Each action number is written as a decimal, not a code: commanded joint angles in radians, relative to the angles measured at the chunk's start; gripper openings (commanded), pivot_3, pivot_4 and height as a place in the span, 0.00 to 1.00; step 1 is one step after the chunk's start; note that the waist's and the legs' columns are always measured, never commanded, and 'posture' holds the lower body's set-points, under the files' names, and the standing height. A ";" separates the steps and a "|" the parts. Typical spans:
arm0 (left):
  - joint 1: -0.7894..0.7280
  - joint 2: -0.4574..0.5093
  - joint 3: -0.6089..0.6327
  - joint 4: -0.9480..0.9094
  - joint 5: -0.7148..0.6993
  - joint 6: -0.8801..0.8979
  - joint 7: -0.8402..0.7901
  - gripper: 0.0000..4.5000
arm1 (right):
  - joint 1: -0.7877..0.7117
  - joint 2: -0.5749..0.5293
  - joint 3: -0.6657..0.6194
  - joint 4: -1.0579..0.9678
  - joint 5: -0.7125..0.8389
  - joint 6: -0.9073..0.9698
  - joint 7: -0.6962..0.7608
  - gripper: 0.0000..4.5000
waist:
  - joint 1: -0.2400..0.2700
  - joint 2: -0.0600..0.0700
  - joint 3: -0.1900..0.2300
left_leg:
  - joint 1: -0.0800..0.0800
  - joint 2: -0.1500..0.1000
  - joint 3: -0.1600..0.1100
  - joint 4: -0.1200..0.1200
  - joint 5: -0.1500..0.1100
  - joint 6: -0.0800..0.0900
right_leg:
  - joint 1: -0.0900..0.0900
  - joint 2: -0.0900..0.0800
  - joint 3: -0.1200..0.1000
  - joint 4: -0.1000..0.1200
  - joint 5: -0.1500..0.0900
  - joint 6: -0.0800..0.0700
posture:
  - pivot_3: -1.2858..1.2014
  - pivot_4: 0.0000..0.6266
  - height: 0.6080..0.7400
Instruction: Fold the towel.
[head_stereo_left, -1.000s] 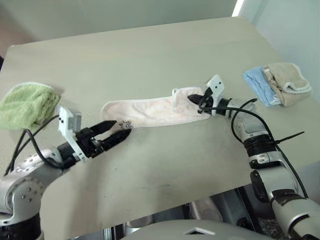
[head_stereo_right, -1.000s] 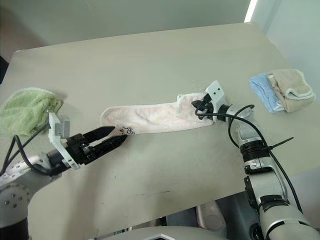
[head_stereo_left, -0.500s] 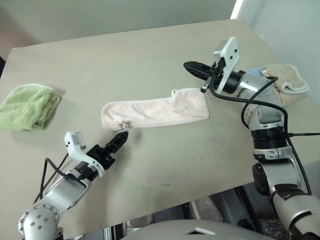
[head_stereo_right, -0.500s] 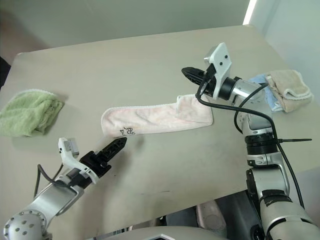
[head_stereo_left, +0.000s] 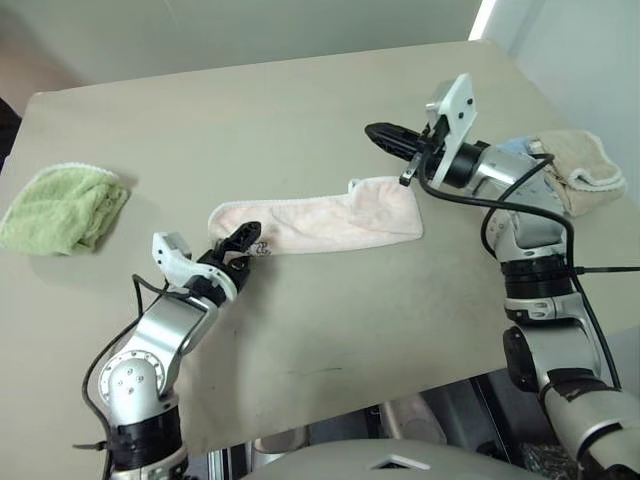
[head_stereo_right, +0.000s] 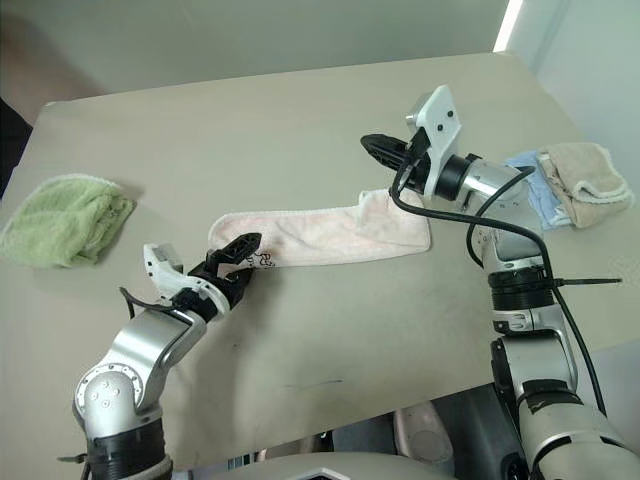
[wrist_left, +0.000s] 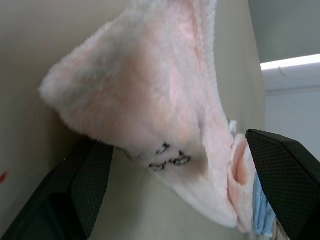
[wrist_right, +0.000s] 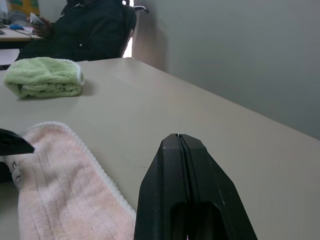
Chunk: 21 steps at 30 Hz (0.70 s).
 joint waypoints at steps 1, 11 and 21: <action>-0.033 -0.010 -0.010 0.065 0.046 -0.020 -0.010 1.00 | -0.001 -0.010 -0.029 -0.061 0.020 0.005 -0.018 0.01 | 0.003 0.000 0.000 | 0.000 0.000 0.000 0.000 0.000 0.000 | 0.000 0.000 0.000 0.000 0.000 0.000 | 0.52 0.24 1.00; -0.064 -0.021 0.005 0.081 0.082 -0.024 -0.041 0.53 | 0.010 -0.023 -0.040 -0.077 0.019 0.016 -0.034 0.00 | 0.003 -0.001 0.000 | 0.000 -0.001 0.000 0.000 0.000 0.000 | 0.001 0.001 0.000 0.000 0.004 -0.002 | 0.52 0.24 1.00; -0.057 0.026 0.054 0.047 0.133 -0.040 -0.136 0.01 | 0.021 -0.028 -0.051 -0.079 0.014 0.019 -0.038 0.00 | 0.003 -0.001 0.001 | -0.001 0.000 0.000 -0.001 -0.002 -0.003 | -0.002 0.002 0.000 -0.001 -0.001 0.000 | 0.52 0.24 1.00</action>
